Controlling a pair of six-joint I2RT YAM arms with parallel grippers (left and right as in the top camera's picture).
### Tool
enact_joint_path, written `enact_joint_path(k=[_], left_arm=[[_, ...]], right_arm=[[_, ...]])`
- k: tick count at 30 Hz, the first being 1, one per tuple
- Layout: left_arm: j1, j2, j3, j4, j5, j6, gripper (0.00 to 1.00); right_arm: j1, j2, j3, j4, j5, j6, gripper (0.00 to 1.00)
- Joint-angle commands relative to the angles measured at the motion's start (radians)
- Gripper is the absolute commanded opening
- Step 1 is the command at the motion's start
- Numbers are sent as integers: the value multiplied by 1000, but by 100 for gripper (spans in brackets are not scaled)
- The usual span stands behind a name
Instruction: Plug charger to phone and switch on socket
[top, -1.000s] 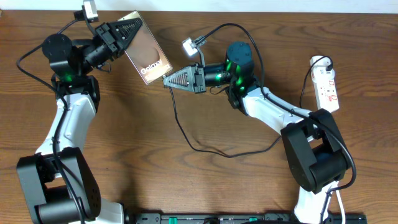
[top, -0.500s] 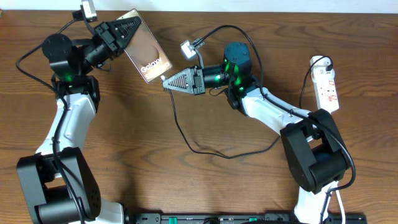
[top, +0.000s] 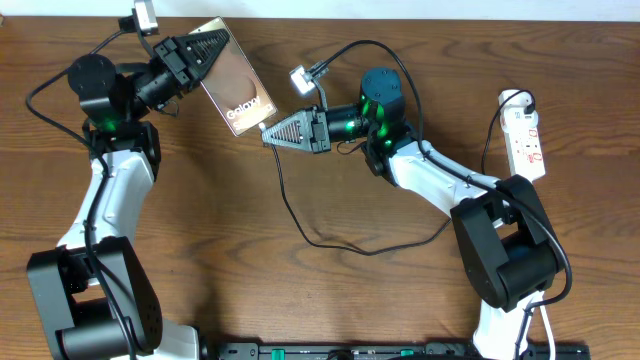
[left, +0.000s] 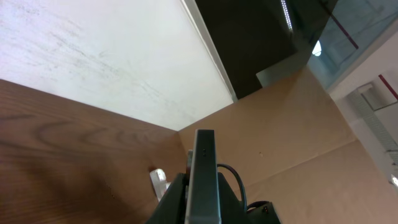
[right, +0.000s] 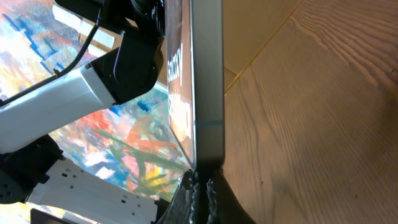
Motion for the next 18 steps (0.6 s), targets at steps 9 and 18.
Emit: enact_joint_path(k=[9, 18], left_arm=[[-1, -19, 22, 11, 20, 18, 8], [0, -19, 22, 11, 24, 33, 7]], right_arm=[[5, 5, 10, 10, -10, -15, 1], [9, 5, 10, 10, -10, -15, 1]])
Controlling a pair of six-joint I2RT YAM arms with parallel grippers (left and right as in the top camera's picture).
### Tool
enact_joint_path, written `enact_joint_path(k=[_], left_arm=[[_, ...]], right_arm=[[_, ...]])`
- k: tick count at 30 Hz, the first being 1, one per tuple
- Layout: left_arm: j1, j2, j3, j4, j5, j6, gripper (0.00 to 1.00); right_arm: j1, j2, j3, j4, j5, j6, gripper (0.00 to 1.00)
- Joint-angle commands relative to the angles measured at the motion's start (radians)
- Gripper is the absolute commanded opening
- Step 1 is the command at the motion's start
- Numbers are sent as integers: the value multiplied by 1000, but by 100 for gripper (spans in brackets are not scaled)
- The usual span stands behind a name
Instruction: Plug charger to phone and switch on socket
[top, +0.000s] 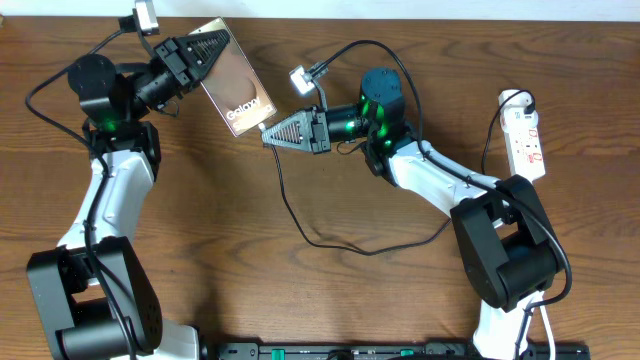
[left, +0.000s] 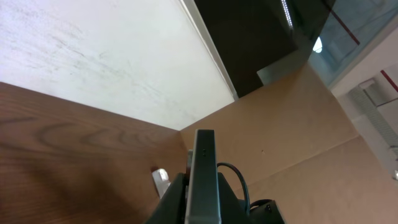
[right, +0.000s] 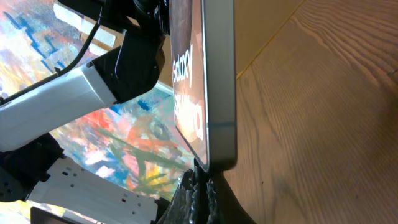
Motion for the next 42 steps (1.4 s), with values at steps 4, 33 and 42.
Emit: enact_joint_path(k=[4, 33, 42], left_arm=[[-1, -19, 22, 11, 19, 10, 7], [-19, -19, 22, 11, 50, 34, 7], [-19, -19, 22, 12, 42, -55, 7]], right_arm=[[9, 5, 10, 4, -6, -15, 1], [8, 5, 10, 4, -9, -11, 1], [8, 5, 10, 3, -2, -12, 1]])
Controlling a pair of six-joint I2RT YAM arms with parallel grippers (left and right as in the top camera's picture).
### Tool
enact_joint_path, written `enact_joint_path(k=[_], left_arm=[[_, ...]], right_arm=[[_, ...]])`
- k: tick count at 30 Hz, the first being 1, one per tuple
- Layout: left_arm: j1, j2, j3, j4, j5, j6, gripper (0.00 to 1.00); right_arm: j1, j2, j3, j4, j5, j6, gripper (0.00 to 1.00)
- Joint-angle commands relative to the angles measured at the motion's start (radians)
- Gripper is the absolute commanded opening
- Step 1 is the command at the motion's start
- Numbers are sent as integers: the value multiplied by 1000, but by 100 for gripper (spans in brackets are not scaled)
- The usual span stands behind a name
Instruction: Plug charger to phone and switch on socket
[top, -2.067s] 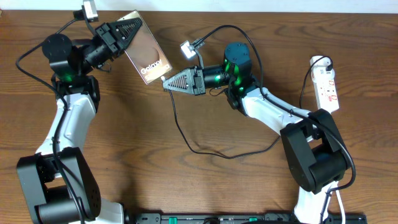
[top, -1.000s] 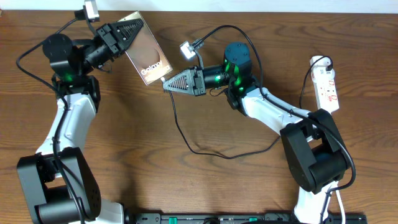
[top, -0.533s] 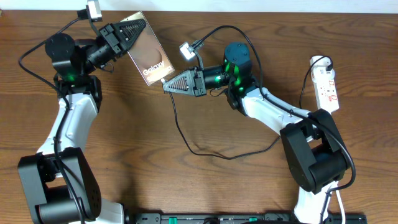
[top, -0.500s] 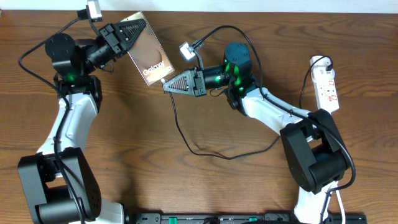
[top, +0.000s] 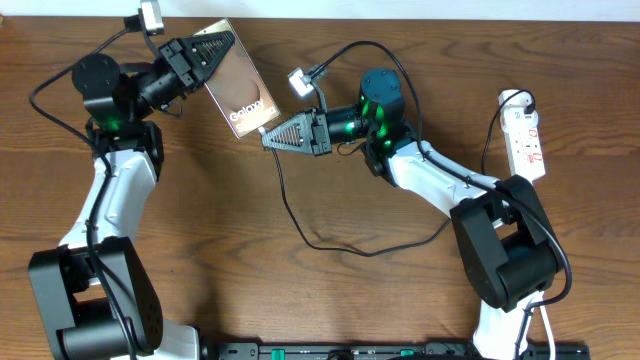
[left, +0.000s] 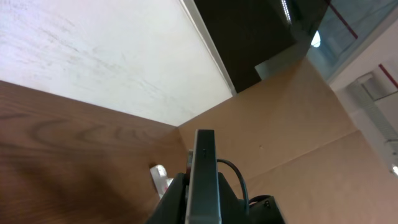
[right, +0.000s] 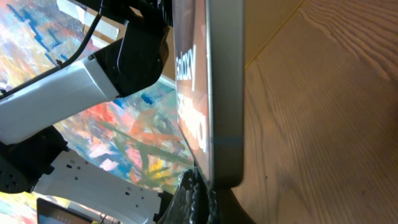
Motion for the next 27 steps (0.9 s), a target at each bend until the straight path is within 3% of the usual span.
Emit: enact_joint_path(k=[1, 27], left_arm=[[-2, -19, 22, 11, 28, -53, 8], [5, -19, 22, 11, 13, 0, 7]], right_arm=[[8, 5, 10, 4, 24, -12, 1], [8, 5, 10, 4, 20, -12, 1]])
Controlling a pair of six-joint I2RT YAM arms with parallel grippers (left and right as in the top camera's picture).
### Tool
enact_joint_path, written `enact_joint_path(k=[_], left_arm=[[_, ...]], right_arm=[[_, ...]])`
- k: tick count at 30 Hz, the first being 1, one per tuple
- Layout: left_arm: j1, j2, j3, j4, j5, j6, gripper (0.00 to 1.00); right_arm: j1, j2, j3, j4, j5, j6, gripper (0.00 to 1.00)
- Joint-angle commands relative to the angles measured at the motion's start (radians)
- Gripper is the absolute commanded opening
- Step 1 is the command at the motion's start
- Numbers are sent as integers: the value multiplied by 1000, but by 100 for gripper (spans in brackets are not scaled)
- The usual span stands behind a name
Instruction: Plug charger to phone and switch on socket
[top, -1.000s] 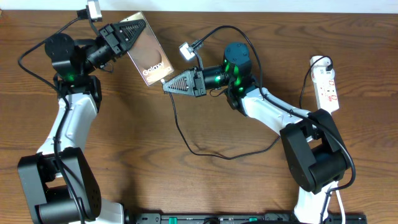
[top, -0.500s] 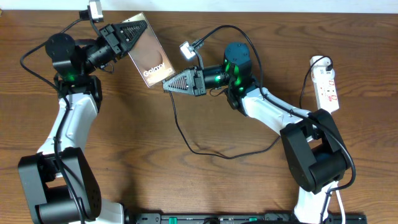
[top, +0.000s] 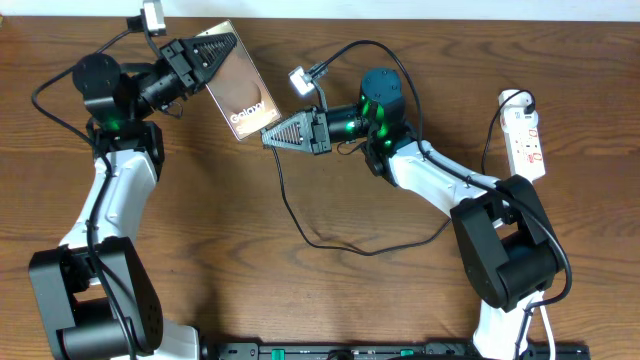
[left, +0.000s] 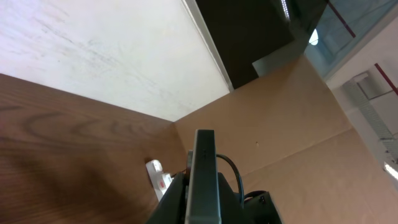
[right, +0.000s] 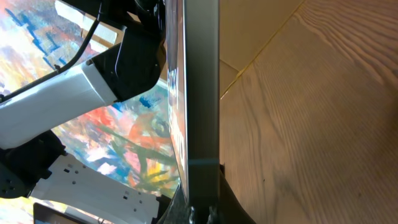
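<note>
A gold phone (top: 241, 92) marked "Galaxy" is held off the table, with my left gripper (top: 212, 52) shut on its upper end. My right gripper (top: 267, 138) is shut on the charger plug, its tips right against the phone's lower end. In the right wrist view the phone (right: 202, 93) stands edge-on, and its bottom edge sits down between my fingertips (right: 214, 186), hiding the plug. In the left wrist view the phone (left: 204, 162) also shows edge-on between the fingers (left: 176, 196). The white socket strip (top: 525, 135) lies at the far right.
The black charger cable (top: 330, 243) runs from my right gripper down in a loop across the middle of the table and up to the strip. A white connector (top: 299, 79) lies near the right arm. The strip (left: 158, 177) shows beyond the phone in the left wrist view.
In the right wrist view the phone has turned from showing part of its screen to fully edge-on, and its bottom edge now sits lower between my fingertips. Both grippers remain shut.
Throughout, my left gripper held the phone raised and my right gripper held the plug at its lower end. The phone's angle shifted slightly from one moment to another, showing more screen, then less. Now its bottom edge covers the plug.
</note>
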Motion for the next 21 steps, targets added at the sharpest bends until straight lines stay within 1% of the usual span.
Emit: enact_joint_path(k=[1, 21], left_arm=[[4, -19, 22, 11, -2, 18, 7], [5, -19, 22, 11, -40, 18, 7]], right_arm=[[8, 5, 10, 3, 7, -12, 1], [8, 5, 10, 3, -16, -11, 1]])
